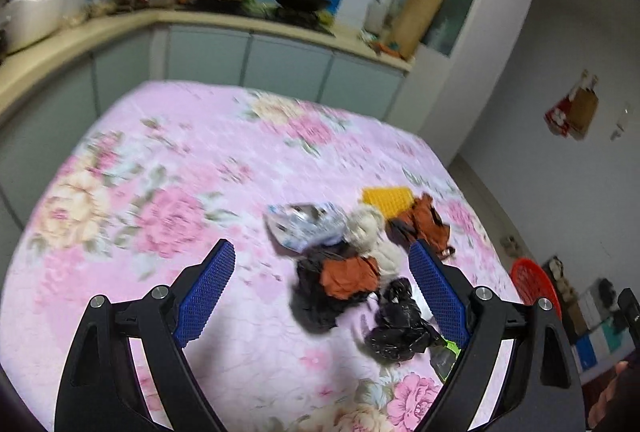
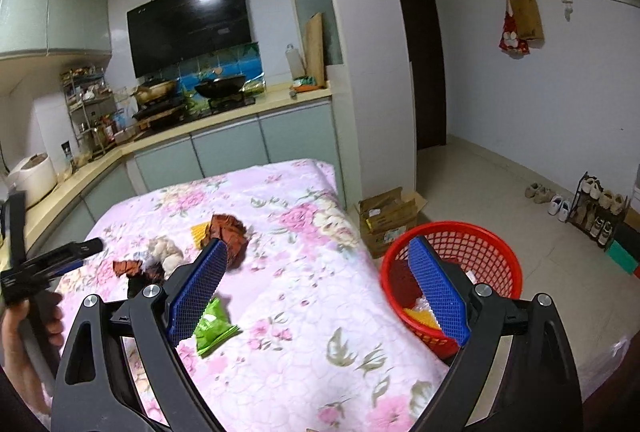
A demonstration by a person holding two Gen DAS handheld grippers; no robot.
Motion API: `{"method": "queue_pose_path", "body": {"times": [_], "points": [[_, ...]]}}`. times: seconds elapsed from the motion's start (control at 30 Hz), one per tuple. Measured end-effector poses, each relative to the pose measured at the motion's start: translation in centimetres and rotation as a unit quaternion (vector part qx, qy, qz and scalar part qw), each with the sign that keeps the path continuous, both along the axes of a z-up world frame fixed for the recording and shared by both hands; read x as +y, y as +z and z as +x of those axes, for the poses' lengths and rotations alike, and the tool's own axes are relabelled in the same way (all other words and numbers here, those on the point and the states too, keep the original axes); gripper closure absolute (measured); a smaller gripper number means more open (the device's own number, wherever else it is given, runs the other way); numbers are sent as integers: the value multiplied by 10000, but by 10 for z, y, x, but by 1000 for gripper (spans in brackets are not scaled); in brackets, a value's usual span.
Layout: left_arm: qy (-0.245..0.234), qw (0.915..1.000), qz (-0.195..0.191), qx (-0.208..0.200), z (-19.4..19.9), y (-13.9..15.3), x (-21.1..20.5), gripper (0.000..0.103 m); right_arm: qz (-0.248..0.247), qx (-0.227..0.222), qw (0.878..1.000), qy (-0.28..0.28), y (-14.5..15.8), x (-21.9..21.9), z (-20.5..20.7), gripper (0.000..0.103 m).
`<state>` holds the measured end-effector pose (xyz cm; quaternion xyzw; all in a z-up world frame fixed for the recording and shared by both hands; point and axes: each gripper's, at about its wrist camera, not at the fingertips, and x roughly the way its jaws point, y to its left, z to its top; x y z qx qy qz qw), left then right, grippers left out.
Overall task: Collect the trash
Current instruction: 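Move both open tools back over the remaining trash on the table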
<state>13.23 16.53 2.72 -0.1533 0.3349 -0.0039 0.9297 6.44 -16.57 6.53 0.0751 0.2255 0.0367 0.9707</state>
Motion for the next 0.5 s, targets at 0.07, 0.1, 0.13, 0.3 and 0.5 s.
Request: {"method": "queue_pose_path", "body": {"times": [0.07, 0.1, 0.13, 0.3, 0.5], "points": [[-116, 9998, 7, 130, 11, -10, -6, 17, -29, 42, 10000, 17, -1, 3, 0, 14], [-155, 9997, 13, 182, 15, -14, -8, 17, -42, 70, 10000, 32, -2, 6, 0, 14], [-196, 9995, 18, 243, 21, -20, -10, 17, -55, 96, 9999, 48, -4, 8, 0, 14], [-235, 9983, 94, 517, 40, -42, -15, 17, -109, 277, 9995, 120, -12, 13, 2, 14], [-236, 9971, 226, 690, 48, -59, -17, 19, -105, 388, 9991, 135, -21, 18, 3, 14]]}}
